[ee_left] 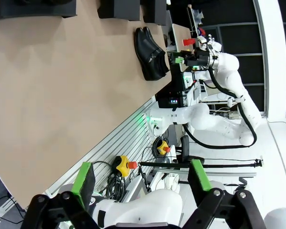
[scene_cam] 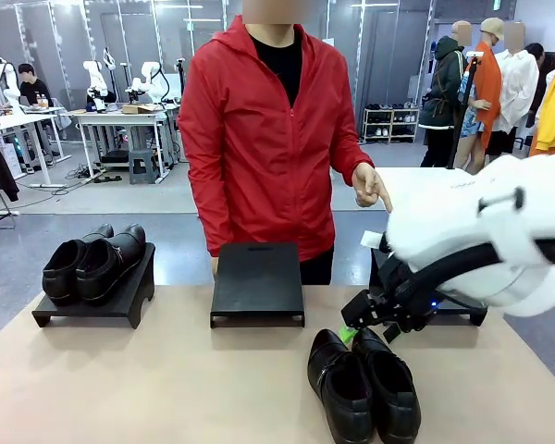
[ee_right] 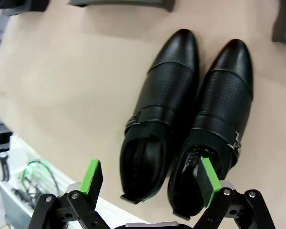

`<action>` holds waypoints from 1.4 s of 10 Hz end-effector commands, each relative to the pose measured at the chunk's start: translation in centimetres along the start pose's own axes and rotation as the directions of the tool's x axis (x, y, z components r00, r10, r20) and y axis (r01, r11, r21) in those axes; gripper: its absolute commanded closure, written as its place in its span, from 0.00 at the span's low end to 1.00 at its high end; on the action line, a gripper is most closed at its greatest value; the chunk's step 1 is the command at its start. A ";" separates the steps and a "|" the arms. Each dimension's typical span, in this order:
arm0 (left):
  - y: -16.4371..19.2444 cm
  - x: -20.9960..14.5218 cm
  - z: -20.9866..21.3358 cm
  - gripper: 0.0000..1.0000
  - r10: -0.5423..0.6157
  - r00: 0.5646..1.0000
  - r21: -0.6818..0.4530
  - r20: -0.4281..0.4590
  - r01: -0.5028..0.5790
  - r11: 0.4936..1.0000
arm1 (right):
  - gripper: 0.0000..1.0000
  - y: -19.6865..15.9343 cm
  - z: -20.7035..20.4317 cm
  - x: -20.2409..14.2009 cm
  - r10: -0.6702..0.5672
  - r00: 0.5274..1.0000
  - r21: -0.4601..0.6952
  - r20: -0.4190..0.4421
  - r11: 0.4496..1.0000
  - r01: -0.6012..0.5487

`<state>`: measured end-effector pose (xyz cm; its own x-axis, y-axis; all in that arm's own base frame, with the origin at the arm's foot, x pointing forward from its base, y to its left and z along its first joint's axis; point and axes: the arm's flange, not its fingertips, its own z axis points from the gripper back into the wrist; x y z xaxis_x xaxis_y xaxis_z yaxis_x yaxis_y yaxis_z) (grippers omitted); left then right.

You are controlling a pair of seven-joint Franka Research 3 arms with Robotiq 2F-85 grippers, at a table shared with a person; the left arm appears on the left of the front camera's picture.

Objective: Place the shoes on the stand as instructed by the person.
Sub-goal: Pick up another pair of Shoes and place it on the Shoes Stand indicated by the person.

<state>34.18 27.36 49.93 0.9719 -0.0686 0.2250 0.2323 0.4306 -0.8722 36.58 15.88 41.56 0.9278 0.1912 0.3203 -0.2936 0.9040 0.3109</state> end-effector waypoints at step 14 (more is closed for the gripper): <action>-0.2 -0.4 -0.2 0.00 -0.016 1.000 -0.008 -0.004 0.016 1.000 | 0.00 -0.3 -5.0 -1.6 -0.255 0.962 -0.287 -0.094 0.933 0.220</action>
<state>34.17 27.36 49.93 0.9720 -0.0684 0.2249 0.2321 0.4306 -0.8722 36.05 17.06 36.92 0.9869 0.0031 0.1611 -0.0242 0.9913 0.1294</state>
